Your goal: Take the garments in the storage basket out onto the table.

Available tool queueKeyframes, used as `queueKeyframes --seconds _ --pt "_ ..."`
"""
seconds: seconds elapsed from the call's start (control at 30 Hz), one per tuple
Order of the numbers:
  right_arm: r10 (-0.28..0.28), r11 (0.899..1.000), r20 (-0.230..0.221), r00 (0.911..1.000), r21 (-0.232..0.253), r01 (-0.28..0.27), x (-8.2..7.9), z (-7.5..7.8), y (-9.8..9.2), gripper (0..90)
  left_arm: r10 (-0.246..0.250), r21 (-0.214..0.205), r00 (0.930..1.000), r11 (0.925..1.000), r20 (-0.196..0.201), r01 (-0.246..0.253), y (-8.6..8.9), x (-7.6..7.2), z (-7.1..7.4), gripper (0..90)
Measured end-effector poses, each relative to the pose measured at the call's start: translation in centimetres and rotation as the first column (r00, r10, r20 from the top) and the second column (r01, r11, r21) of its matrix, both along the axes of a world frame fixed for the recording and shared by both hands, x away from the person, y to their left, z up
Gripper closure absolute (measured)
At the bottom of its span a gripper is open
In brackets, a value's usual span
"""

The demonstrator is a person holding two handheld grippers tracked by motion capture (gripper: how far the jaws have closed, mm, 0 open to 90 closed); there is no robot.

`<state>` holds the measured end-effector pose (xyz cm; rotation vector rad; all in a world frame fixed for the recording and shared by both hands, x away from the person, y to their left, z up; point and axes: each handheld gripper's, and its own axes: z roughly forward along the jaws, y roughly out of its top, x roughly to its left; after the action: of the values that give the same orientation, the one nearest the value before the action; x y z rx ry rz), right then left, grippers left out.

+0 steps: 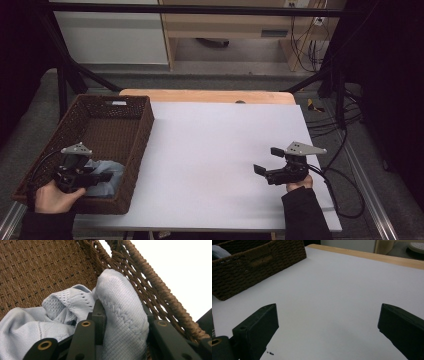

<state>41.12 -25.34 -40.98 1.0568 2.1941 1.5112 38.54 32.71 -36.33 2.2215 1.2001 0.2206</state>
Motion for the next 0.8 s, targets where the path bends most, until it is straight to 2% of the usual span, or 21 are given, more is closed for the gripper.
queueKeyframes --seconds 0.17,0.8 --pt "0.0 1.0 0.001 1.0 0.001 0.0 0.0 0.0 0.0 3.5 0.007 -0.014 1.0 0.9999 0.006 -0.007 0.3 -0.1 0.2 67.2" --pt "0.001 1.0 0.001 1.0 -0.001 -0.001 0.0 0.0 0.1 3.5 0.041 -0.066 0.9967 0.9971 0.07 -0.037 1.5 -0.5 1.7 67.2"
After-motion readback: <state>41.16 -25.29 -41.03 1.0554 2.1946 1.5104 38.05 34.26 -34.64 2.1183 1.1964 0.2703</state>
